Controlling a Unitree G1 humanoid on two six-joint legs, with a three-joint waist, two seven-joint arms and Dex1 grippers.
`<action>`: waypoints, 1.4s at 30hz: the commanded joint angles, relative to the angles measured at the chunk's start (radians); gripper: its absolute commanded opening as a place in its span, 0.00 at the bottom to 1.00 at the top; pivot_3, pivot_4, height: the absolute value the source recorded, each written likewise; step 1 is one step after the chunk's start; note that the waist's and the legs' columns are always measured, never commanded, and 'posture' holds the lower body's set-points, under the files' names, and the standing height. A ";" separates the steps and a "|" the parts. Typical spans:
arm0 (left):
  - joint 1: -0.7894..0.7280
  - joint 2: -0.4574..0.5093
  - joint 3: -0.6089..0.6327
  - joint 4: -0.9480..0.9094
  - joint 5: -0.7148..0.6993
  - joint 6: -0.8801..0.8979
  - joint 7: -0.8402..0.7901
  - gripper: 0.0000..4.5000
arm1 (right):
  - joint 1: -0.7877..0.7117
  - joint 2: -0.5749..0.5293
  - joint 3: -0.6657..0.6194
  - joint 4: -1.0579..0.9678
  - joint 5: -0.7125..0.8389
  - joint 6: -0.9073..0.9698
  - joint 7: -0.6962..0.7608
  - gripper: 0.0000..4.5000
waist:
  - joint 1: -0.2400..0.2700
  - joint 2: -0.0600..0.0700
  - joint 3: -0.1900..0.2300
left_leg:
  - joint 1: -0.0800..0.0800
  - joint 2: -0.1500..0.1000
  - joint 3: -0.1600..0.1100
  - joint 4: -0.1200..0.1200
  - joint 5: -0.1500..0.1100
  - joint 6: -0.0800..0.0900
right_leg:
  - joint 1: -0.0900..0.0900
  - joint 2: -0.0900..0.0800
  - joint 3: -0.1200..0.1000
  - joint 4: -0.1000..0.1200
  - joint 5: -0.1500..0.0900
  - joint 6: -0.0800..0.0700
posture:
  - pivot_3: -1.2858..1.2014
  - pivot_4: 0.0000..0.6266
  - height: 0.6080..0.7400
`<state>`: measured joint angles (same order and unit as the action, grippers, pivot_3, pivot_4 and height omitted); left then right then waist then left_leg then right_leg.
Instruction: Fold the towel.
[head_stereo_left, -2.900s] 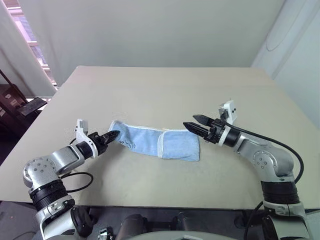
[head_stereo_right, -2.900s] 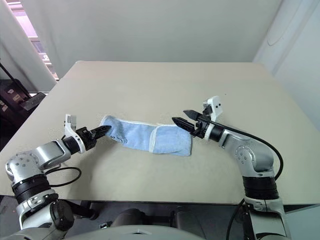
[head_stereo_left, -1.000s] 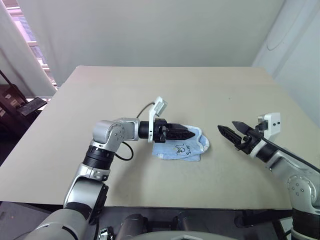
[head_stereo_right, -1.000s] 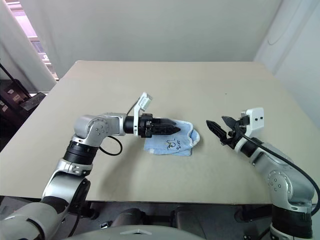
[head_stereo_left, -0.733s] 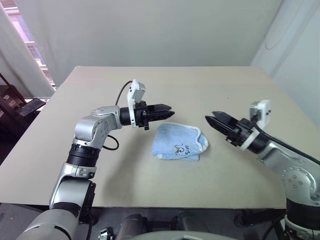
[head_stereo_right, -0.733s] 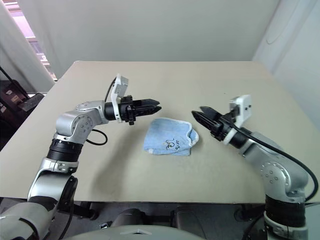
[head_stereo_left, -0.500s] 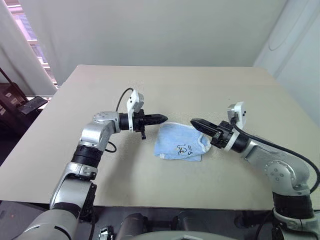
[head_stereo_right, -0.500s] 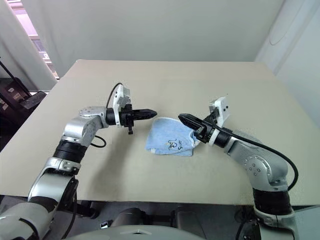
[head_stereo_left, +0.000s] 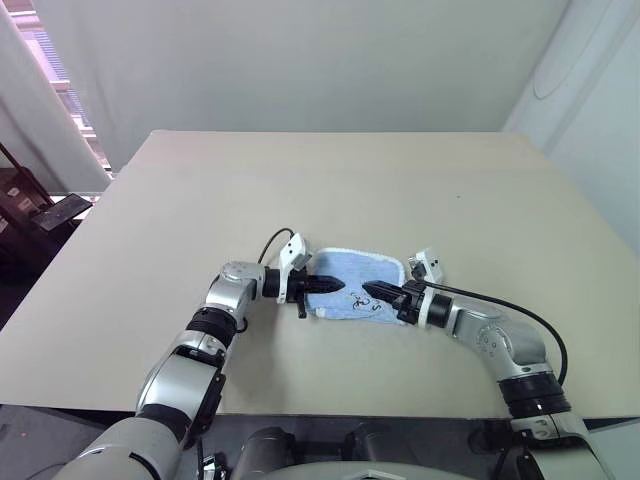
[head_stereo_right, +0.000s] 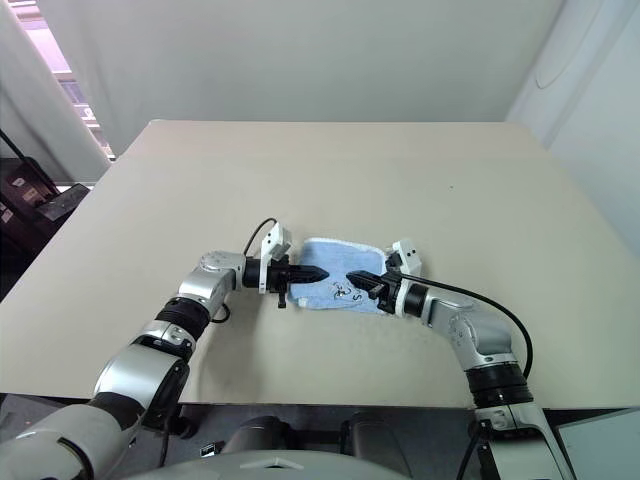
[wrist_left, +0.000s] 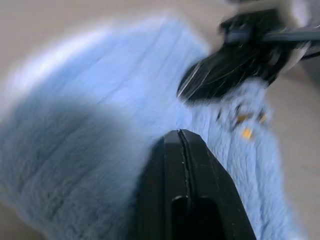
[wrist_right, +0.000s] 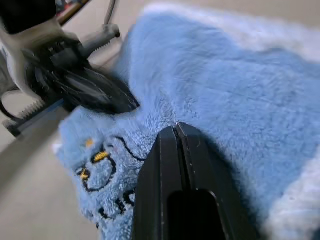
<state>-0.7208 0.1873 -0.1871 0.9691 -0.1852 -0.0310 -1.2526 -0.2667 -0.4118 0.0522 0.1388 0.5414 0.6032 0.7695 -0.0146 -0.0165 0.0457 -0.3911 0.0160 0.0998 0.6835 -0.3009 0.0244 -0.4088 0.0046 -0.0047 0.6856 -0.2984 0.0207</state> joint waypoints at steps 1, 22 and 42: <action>-0.029 -0.008 0.013 0.059 0.033 -0.036 0.007 0.00 | -0.002 0.014 0.004 0.014 -0.025 -0.016 0.015 0.01 | 0.000 -0.001 -0.001 | 0.001 0.000 0.000 0.000 0.000 0.000 | 0.001 0.000 0.000 0.000 0.000 0.000 | 0.52 0.00 0.88; 0.086 0.241 0.098 -0.515 -0.141 0.318 -0.252 0.00 | -0.152 -0.275 -0.258 -0.062 0.390 0.616 0.094 0.99 | -0.003 0.001 0.000 | -0.003 0.000 0.000 0.000 0.000 0.000 | -0.005 -0.003 0.000 0.003 0.000 -0.001 | 0.52 0.00 0.88; 0.247 0.290 0.099 -0.748 -0.215 0.448 -0.140 0.00 | -0.285 -0.185 -0.204 0.345 0.273 0.846 0.079 0.99 | -0.010 0.003 0.000 | -0.006 0.000 0.001 0.000 0.000 0.000 | -0.008 -0.001 0.000 0.004 0.001 -0.001 | 0.52 0.00 0.88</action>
<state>-0.4712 0.4679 -0.0972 0.2603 -0.3818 0.4113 -1.3929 -0.5308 -0.6275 -0.1664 0.4865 0.8162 1.4485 0.8493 -0.0246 -0.0138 0.0455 -0.3969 0.0163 0.1007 0.6838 -0.3006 0.0240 -0.4167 0.0035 -0.0045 0.6899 -0.2972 0.0200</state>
